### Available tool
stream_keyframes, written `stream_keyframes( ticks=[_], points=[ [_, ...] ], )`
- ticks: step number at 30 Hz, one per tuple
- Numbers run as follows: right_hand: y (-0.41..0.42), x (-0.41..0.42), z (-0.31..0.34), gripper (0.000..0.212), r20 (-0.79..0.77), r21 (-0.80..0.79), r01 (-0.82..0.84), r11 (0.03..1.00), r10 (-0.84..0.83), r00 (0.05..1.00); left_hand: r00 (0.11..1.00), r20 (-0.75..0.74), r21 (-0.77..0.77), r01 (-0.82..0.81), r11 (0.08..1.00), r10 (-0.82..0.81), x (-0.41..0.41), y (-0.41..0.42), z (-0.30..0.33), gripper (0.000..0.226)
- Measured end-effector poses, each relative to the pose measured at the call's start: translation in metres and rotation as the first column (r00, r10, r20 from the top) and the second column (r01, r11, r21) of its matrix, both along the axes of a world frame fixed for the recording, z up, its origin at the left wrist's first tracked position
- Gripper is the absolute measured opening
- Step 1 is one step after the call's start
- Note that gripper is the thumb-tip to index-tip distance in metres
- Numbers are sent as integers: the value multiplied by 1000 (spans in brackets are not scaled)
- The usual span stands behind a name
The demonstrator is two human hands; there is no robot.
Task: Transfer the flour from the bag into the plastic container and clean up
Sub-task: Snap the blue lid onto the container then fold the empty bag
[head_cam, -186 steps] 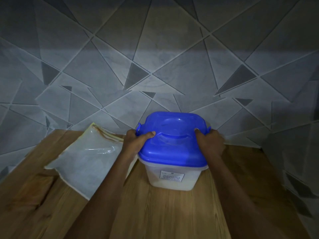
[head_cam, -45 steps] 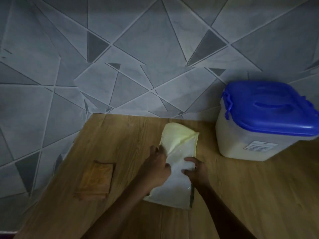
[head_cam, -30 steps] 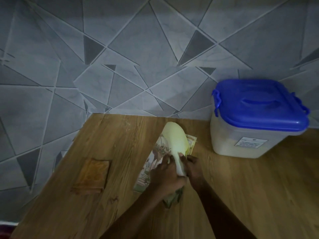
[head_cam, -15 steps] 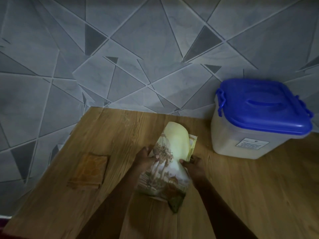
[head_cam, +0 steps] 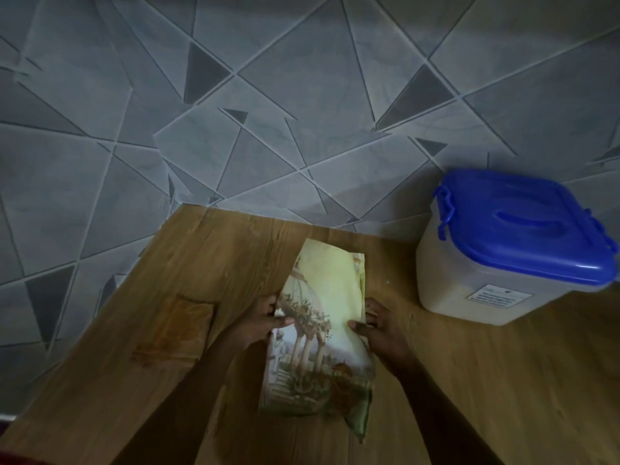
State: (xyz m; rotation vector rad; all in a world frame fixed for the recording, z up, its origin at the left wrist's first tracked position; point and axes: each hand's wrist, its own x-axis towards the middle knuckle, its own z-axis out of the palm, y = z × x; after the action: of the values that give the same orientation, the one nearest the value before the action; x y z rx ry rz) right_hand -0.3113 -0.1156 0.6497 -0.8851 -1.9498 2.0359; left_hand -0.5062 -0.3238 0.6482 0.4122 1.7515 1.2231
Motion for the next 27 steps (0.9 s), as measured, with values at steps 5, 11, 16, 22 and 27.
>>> stream_keyframes(
  ticks=[5, 11, 16, 22, 27],
  points=[
    [-5, -1, 4, 40, -44, -41, -59, 997, 57, 997, 997, 30, 29, -71, 997, 70, 2, -19, 3, 45],
    [-15, 1, 4, 41, -76, -75, -76, 994, 70, 995, 959, 267, 125, -131, 983, 94, -3, -29, -1, 54],
    [-19, 2, 12, 26, -169, -177, -70, 982, 40, 985, 759, 547, 19, -432, 902, 352, 3, -31, 10, 29],
    [-32, 7, 17, 8, -176, -82, -42, 996, 27, 984, 416, 752, -195, -601, 775, 512, 4, -37, 4, 25],
    [-41, 3, 21, 23, -265, -380, -74, 922, -31, 964, 384, 789, -122, -667, 735, 479, 10, -37, 15, 27]
  ],
)
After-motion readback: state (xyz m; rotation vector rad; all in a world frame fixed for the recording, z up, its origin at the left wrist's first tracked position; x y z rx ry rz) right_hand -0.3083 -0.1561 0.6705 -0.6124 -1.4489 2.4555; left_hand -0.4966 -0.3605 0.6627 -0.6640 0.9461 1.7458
